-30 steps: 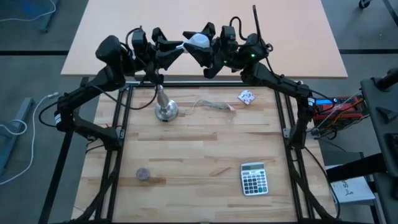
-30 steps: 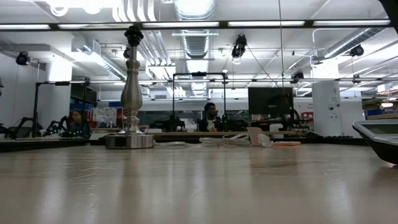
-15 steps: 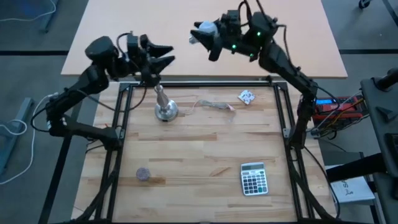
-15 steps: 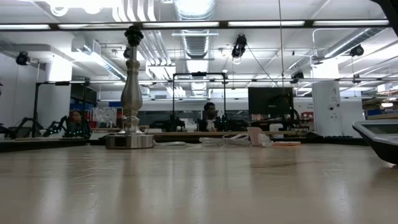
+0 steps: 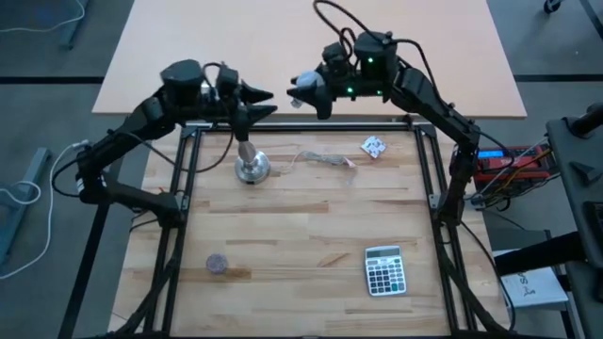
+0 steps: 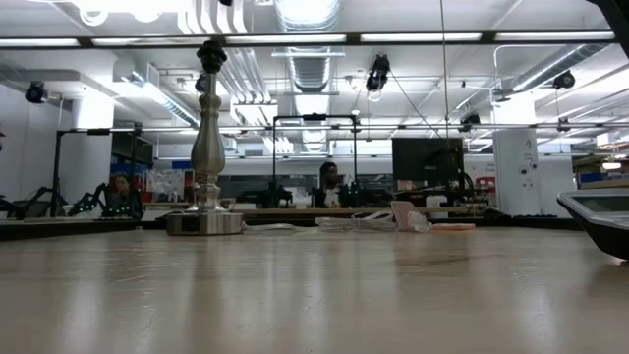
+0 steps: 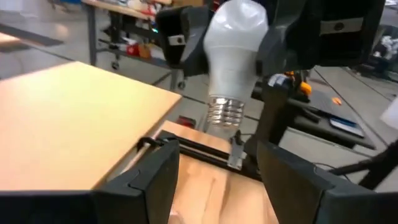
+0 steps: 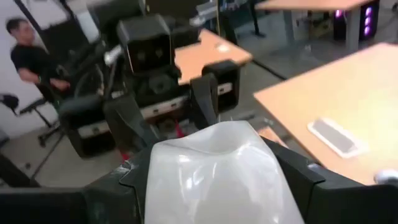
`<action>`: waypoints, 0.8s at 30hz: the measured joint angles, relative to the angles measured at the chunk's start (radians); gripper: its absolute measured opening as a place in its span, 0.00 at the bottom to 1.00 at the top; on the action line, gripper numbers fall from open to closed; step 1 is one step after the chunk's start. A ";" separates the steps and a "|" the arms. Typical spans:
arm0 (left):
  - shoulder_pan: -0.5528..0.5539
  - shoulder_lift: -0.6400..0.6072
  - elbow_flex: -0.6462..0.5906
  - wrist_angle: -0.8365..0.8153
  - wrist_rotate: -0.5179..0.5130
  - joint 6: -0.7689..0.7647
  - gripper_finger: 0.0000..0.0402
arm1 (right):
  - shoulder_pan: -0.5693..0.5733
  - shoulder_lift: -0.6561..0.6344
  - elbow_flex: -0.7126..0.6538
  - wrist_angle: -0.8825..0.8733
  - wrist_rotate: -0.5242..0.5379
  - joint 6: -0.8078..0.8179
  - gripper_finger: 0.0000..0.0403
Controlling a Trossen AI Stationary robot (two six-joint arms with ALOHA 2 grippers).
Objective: Screw lightbulb
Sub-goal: Insert the lightbulb into the lamp
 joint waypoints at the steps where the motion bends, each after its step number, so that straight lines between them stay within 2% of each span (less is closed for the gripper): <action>1: 0.000 0.013 0.001 0.001 0.010 -0.003 0.52 | 0.006 0.000 0.000 -0.019 0.005 -0.015 0.52; 3: 0.000 0.039 0.001 -0.001 0.022 -0.004 0.53 | 0.016 0.000 0.000 -0.059 0.008 -0.041 0.52; 7: 0.000 0.087 0.001 0.009 0.127 -0.001 0.55 | 0.035 0.006 0.000 -0.099 0.012 -0.059 0.52; 11: -0.002 0.122 0.001 0.052 0.155 -0.004 0.57 | 0.049 0.008 0.000 -0.103 0.024 -0.074 0.52; 16: -0.003 0.137 0.001 0.128 0.281 -0.014 0.56 | 0.063 0.008 0.000 -0.148 0.067 -0.117 0.52; 24: -0.004 0.182 0.001 0.137 0.308 -0.053 0.52 | 0.075 0.008 -0.001 -0.141 0.092 -0.152 0.52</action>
